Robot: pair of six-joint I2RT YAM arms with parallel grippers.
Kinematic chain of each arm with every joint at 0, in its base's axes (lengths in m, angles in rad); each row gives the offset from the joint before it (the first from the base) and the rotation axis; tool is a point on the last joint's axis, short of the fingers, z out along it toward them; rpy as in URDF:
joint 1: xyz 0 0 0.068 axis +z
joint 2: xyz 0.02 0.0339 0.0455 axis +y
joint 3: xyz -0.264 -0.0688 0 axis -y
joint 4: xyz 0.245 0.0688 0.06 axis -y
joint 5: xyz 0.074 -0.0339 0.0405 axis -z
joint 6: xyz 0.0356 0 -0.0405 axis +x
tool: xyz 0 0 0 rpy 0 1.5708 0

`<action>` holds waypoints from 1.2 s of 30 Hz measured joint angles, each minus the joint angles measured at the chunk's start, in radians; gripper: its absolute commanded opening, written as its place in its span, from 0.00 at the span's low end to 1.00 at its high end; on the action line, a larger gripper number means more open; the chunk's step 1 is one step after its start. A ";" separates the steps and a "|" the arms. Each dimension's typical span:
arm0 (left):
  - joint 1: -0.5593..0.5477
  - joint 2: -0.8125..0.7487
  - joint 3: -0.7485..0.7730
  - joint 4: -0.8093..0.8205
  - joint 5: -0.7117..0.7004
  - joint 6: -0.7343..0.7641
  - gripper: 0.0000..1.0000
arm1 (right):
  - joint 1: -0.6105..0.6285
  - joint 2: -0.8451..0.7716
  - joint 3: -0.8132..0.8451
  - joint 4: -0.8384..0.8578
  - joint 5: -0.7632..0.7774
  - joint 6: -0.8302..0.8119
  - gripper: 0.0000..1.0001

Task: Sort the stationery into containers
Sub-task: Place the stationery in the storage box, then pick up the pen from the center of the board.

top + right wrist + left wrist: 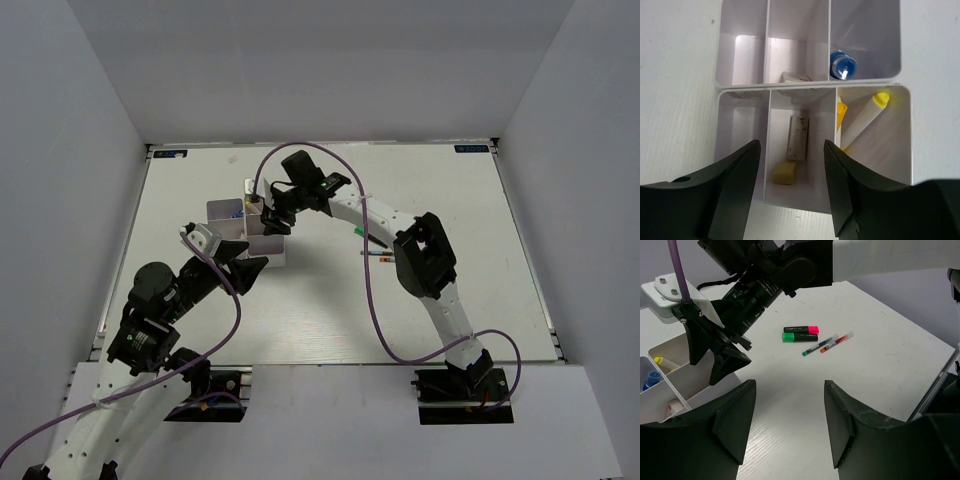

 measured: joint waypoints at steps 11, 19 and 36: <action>0.000 0.000 0.000 0.017 0.023 0.005 0.51 | -0.008 -0.096 -0.030 -0.063 -0.047 -0.005 0.29; 0.000 0.073 0.000 0.074 0.088 -0.010 0.13 | -0.053 -0.470 -0.357 0.001 0.066 0.066 0.00; -0.046 0.949 0.359 0.047 0.207 -0.097 0.67 | -0.478 -0.676 -0.880 0.066 0.334 0.142 0.45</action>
